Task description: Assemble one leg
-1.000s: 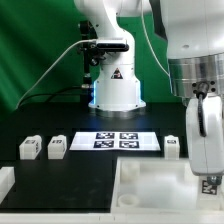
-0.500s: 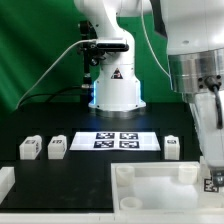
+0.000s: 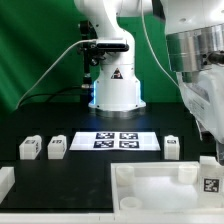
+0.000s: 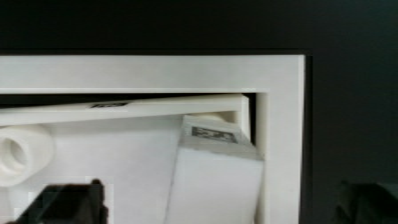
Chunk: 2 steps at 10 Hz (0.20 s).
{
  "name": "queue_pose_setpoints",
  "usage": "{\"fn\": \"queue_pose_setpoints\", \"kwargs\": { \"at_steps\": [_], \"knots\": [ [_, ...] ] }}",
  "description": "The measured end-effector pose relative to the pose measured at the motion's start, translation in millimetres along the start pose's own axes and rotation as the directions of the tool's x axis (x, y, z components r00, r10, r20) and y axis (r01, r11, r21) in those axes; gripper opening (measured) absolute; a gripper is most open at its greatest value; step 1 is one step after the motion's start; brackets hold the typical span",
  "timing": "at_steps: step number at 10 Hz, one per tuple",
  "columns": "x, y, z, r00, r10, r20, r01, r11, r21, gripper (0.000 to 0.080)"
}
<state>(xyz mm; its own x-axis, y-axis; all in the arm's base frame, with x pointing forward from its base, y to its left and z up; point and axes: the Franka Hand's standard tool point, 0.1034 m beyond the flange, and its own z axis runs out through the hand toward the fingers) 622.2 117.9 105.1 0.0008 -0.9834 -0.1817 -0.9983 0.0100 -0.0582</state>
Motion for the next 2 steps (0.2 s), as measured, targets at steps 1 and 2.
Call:
{"fn": "queue_pose_setpoints", "kwargs": {
  "at_steps": [1,2],
  "knots": [
    [0.1,0.2,0.5,1.0,0.0,0.0,0.0,1.0,-0.001,0.0649],
    [0.2,0.3,0.7,1.0,0.0,0.0,0.0,1.0,-0.001,0.0649]
  ]
}}
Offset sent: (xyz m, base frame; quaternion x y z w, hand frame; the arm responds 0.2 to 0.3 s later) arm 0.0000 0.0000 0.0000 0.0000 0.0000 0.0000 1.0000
